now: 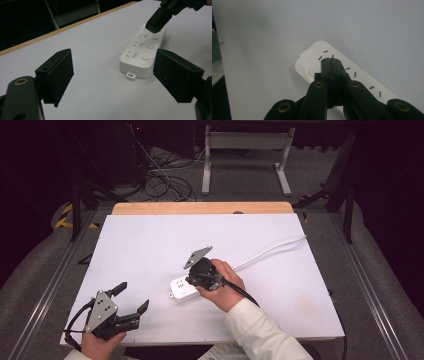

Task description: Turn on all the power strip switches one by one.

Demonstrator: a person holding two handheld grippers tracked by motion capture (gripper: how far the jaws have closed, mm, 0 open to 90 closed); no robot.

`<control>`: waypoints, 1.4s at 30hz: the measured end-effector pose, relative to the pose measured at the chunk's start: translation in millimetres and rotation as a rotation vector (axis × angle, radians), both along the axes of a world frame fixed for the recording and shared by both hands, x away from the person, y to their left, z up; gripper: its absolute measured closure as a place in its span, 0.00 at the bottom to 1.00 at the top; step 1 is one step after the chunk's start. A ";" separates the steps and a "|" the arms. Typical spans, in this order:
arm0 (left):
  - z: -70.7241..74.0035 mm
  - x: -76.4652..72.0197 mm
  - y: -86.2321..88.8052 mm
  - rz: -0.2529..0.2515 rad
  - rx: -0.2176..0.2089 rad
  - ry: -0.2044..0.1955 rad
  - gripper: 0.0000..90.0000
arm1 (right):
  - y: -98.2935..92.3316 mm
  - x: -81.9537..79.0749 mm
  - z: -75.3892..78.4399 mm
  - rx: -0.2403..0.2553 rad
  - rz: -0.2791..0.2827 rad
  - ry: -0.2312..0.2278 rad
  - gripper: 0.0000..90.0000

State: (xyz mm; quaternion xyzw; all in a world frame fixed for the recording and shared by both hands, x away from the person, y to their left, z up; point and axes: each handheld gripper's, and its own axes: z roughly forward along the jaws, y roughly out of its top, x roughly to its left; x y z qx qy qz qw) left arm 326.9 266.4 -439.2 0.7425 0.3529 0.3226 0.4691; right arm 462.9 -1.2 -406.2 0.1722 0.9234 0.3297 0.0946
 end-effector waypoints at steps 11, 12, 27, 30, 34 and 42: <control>0.0 -0.1 0.2 0.000 -0.001 -0.001 0.19 | 11.3 -4.0 -5.7 0.057 0.065 0.022 1.00; 0.0 0.0 0.3 0.000 -0.001 0.000 0.19 | 13.3 -3.8 -8.0 0.051 0.069 0.024 1.00; -0.1 0.0 0.0 -0.001 0.001 0.001 0.19 | 22.3 -1.0 -28.8 -0.008 0.060 0.050 1.00; -0.1 0.0 0.1 -0.001 0.003 0.002 0.19 | 23.4 -0.5 -31.3 -0.015 0.057 0.048 1.00; -0.1 0.0 0.3 -0.001 0.001 0.001 0.19 | 25.1 0.0 -34.5 -0.023 0.046 0.052 1.00; -0.1 0.1 0.1 -0.001 0.001 0.001 0.19 | 27.0 -1.0 -37.4 -0.033 0.041 0.054 1.00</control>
